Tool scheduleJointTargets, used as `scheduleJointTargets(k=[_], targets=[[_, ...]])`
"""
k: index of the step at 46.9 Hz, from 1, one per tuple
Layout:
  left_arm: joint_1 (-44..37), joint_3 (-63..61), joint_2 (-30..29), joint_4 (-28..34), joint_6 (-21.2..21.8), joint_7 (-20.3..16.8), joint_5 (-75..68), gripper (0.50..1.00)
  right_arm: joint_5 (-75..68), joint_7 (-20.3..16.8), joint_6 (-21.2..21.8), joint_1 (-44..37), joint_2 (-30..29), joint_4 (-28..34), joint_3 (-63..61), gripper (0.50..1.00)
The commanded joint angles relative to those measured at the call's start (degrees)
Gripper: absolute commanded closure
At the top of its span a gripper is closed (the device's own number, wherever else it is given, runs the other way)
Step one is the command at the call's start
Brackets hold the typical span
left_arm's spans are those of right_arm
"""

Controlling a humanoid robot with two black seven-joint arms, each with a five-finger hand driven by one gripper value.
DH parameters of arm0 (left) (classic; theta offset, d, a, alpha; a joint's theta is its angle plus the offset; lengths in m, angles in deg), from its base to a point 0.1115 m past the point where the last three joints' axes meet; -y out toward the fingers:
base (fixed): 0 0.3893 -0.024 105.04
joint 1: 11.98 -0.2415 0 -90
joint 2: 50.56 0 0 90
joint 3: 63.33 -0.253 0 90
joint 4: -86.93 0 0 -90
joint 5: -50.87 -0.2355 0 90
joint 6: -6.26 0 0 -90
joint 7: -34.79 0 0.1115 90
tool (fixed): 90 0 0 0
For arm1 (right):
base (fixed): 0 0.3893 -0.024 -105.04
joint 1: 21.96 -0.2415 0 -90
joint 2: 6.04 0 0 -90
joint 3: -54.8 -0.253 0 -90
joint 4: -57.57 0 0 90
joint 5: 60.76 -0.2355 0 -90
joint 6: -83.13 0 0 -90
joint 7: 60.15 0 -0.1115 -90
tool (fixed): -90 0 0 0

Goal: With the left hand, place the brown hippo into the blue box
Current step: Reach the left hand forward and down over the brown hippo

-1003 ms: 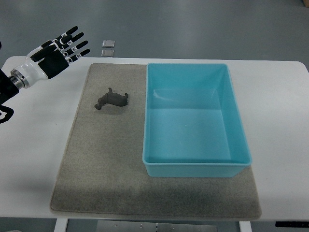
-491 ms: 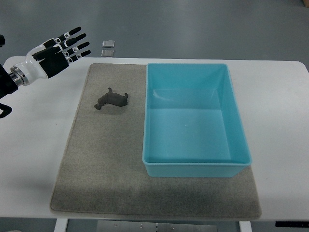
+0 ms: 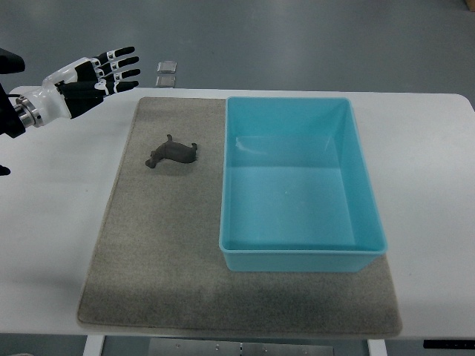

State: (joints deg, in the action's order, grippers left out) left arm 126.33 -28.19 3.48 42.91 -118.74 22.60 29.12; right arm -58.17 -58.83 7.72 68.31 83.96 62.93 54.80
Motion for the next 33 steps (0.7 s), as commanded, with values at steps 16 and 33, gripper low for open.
scheduleJointTargets(k=[16, 33], targets=[[5.0, -0.5, -0.4, -1.3, 0.4, -1.2, -26.0, 0.504, 0.0, 0.0, 0.0, 0.0, 0.0, 0.0, 0.0, 0.564], [5.0, -0.9, -3.2, -11.8, 7.1, -2.8, -42.9, 0.501, 0.0, 0.0, 0.0, 0.0, 0.0, 0.0, 0.0, 0.564]])
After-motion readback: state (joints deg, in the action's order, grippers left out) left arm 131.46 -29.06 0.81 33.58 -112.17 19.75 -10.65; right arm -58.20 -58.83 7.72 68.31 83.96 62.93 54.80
